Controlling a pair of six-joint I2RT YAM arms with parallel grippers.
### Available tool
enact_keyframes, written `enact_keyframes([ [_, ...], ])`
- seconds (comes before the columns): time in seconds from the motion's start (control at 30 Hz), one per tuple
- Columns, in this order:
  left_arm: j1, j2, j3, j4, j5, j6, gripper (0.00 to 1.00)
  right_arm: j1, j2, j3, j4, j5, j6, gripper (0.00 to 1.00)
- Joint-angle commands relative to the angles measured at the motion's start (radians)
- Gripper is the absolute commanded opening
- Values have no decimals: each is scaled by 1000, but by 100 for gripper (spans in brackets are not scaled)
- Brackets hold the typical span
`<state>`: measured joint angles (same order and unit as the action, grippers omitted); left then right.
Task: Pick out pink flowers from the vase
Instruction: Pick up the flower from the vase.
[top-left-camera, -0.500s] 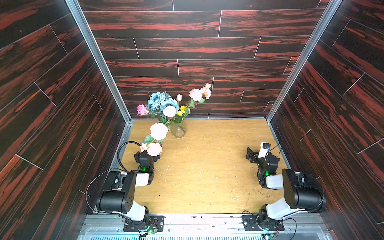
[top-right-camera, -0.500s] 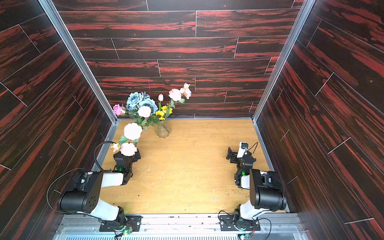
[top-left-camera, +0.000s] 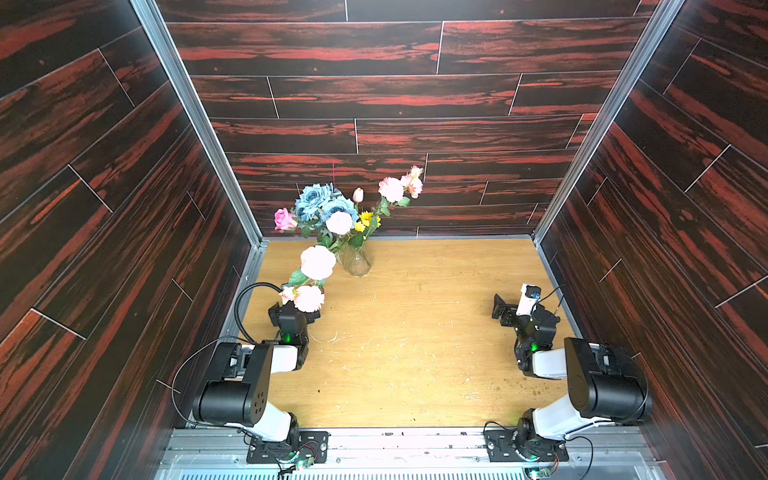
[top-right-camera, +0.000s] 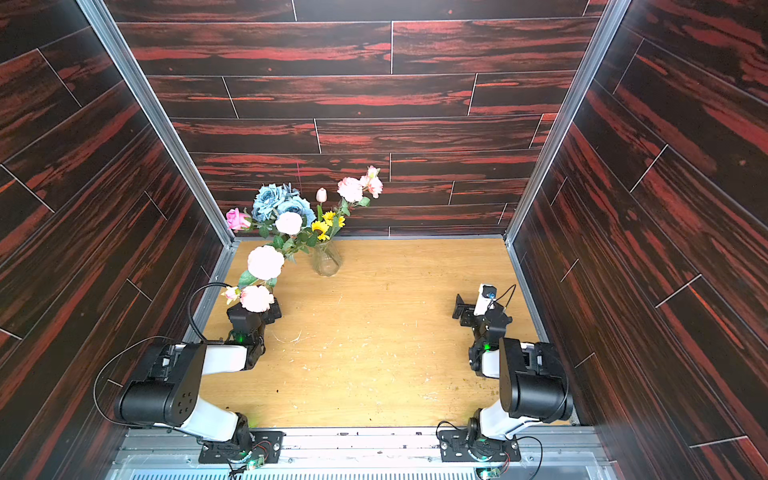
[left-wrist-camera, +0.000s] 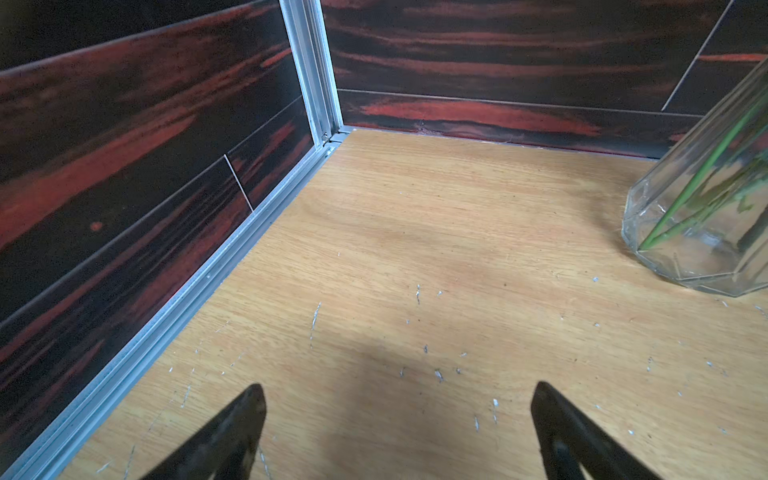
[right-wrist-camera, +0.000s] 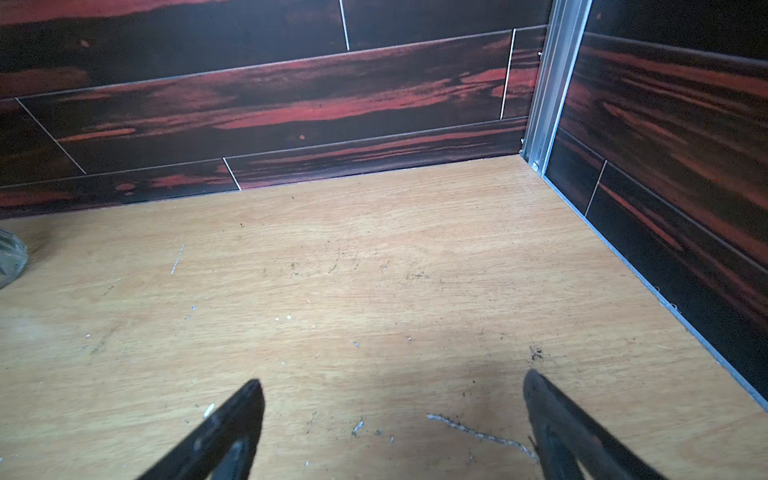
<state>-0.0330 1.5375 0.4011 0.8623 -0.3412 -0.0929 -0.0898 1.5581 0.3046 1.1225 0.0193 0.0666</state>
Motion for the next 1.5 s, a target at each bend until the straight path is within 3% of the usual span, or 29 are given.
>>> enact_keyframes([
  [0.0,4,1,-9,19,-8,12,100,4,5,8,7,8,-4,99],
  [0.63,38,2,17,-32,68,-4,100,4,4,8,8,7,-3,99],
  [0.83,38,-14,48,-55,40,7,100,3,5,10,6,7,-2,99],
  [0.93,38,-74,255,-516,-20,-17,100,3,3,8,9,5,-3,99],
  [1.03,36,-96,349,-696,-18,-59,100,5,-20,22,-35,18,-1,99],
  [1.13,30,-110,431,-865,-43,-177,100,12,-146,172,-417,90,12,99],
  [1.23,24,-128,520,-1058,-60,-354,100,8,-146,404,-819,186,205,99],
  [1.3,23,-181,448,-1017,-31,-464,99,-11,-97,522,-1002,82,355,99],
  [1.33,20,-223,384,-957,-17,-499,99,-36,-70,551,-1041,-58,432,99],
  [1.4,14,-306,255,-840,2,-550,99,-70,-33,481,-852,-430,533,99],
  [1.47,-4,-393,136,-725,27,-559,99,-49,-41,404,-686,-535,589,99],
])
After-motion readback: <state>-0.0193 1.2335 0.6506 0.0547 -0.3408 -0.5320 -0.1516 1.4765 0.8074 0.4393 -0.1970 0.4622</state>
